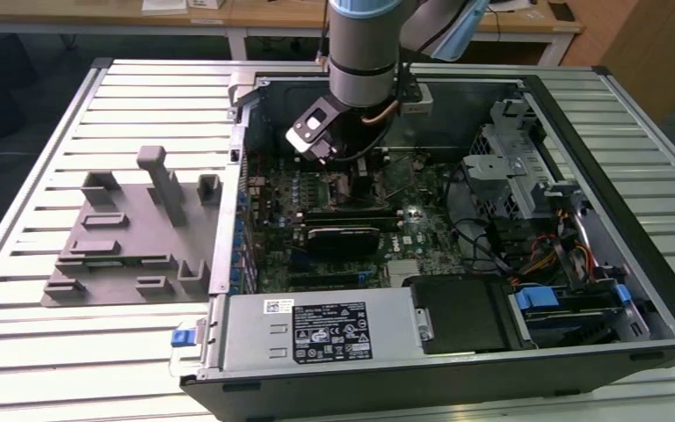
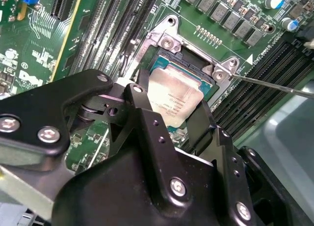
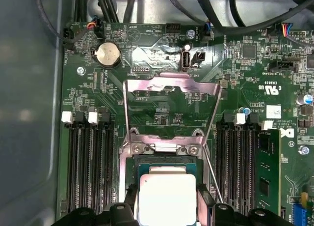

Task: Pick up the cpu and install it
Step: 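Place the cpu into insertion slot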

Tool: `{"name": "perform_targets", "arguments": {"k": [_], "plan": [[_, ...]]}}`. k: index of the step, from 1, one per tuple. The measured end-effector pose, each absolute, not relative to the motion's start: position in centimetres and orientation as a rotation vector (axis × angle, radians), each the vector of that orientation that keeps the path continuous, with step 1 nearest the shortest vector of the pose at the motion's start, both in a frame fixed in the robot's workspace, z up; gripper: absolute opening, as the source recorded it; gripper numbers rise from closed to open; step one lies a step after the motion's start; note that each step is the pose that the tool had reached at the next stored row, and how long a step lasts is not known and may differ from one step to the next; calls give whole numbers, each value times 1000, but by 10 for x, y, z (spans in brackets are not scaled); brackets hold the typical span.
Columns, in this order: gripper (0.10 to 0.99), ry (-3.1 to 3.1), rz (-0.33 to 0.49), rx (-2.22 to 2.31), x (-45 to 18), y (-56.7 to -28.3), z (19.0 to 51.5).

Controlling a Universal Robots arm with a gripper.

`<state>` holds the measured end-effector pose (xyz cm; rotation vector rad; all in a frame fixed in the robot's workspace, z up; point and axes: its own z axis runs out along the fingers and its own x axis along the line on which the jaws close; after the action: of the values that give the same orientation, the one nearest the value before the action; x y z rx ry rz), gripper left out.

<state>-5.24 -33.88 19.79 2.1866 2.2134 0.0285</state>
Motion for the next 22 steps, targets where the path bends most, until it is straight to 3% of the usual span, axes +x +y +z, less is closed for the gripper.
{"name": "perform_targets", "arguments": {"k": [22], "plan": [[545, 2194, 28, 2206, -53, -336, 191]]}}
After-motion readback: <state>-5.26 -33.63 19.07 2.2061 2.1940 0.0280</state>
